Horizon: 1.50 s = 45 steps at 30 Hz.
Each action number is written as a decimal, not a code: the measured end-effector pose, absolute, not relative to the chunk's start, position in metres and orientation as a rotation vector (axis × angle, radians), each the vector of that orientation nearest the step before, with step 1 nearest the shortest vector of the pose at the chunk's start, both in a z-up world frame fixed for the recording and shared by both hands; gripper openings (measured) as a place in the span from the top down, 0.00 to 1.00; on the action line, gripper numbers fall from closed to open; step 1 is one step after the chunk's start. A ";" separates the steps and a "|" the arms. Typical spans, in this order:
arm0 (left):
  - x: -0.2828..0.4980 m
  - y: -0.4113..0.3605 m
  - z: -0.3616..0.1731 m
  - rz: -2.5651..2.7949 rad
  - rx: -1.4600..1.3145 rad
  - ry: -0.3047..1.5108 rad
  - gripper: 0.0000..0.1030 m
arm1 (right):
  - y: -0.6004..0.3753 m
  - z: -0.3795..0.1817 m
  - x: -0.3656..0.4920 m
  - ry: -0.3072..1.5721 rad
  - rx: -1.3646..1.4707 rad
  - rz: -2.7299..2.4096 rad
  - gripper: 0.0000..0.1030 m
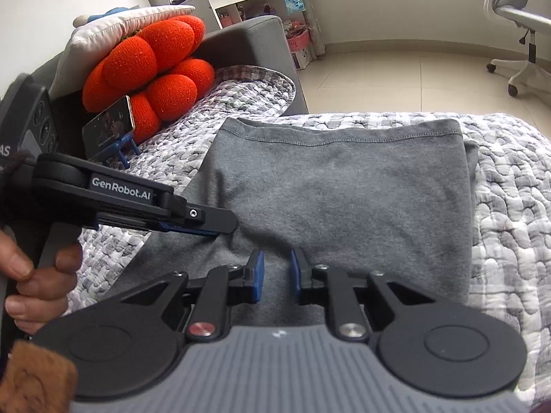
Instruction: Fold clothes
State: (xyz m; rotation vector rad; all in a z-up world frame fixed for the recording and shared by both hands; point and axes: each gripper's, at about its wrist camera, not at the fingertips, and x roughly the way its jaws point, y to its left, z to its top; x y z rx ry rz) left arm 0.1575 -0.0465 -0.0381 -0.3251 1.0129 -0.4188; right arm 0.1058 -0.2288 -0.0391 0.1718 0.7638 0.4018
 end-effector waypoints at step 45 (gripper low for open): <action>0.155 -0.005 -0.037 -0.312 -0.316 1.025 0.97 | -0.290 -0.036 0.093 0.837 0.000 0.152 0.95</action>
